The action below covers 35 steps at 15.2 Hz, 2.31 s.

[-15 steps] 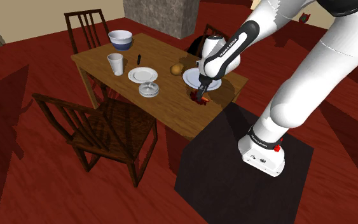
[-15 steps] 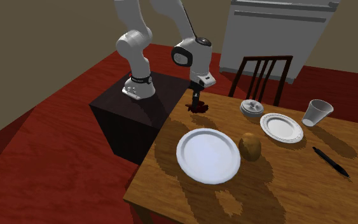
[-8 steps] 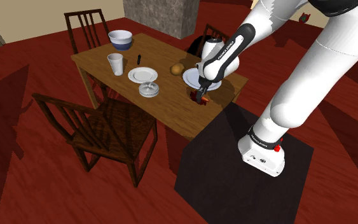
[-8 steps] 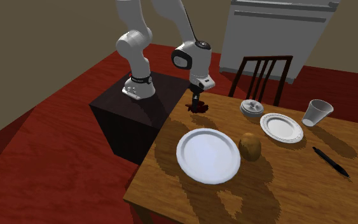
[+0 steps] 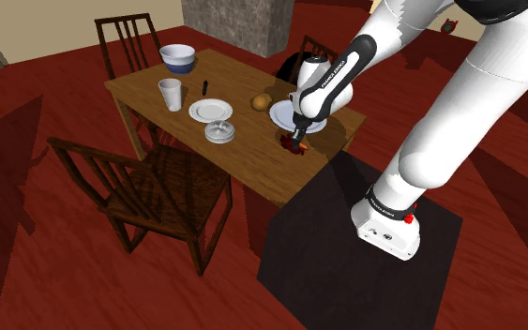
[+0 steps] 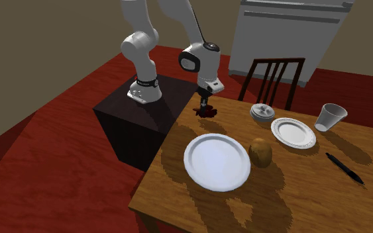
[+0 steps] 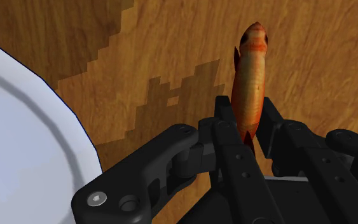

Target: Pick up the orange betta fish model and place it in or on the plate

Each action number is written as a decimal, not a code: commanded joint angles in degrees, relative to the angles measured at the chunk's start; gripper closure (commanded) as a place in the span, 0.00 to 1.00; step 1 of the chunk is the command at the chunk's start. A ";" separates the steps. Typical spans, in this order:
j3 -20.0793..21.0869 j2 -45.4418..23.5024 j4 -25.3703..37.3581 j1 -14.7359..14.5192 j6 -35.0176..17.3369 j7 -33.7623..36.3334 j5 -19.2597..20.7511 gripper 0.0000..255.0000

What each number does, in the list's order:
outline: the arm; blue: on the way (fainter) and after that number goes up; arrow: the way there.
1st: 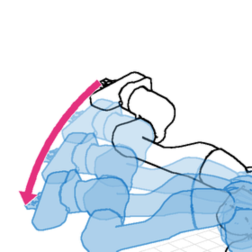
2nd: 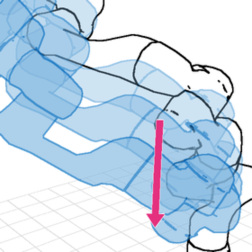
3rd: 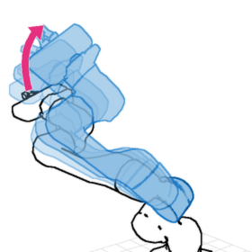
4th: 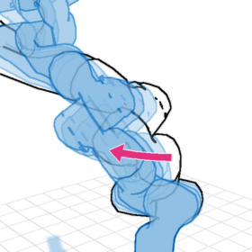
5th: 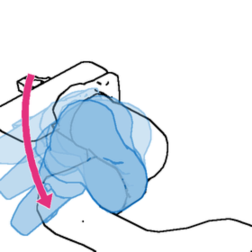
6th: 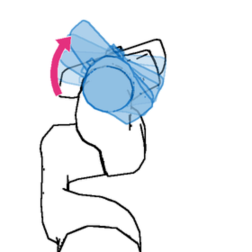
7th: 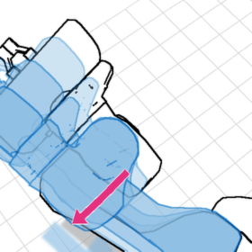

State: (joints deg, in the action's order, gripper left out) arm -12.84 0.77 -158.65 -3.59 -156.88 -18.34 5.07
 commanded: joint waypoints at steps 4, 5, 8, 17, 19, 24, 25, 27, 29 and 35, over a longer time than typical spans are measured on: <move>-0.02 -0.02 0.00 0.02 -0.02 -0.01 0.00 1.00; -0.04 1.03 -0.02 0.07 1.00 0.23 0.38 1.00; -0.03 4.09 0.05 0.23 4.10 0.82 1.29 1.00; 0.47 12.40 1.13 0.75 13.44 1.70 2.70 1.00; 0.62 14.05 1.54 0.82 15.49 1.79 2.83 1.00; -2.09 10.93 6.52 2.10 17.13 -2.72 2.49 1.00; -2.96 9.46 8.16 2.45 17.24 -4.26 2.15 1.00; -4.60 6.44 11.59 3.08 17.57 -7.40 1.20 1.00; -6.04 3.33 15.22 3.72 18.06 -10.59 -0.08 1.00; -8.84 -6.52 27.34 6.48 20.65 -20.01 -5.24 1.00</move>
State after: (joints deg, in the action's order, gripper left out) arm -21.40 -4.01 -133.75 2.46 -137.02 -36.87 0.78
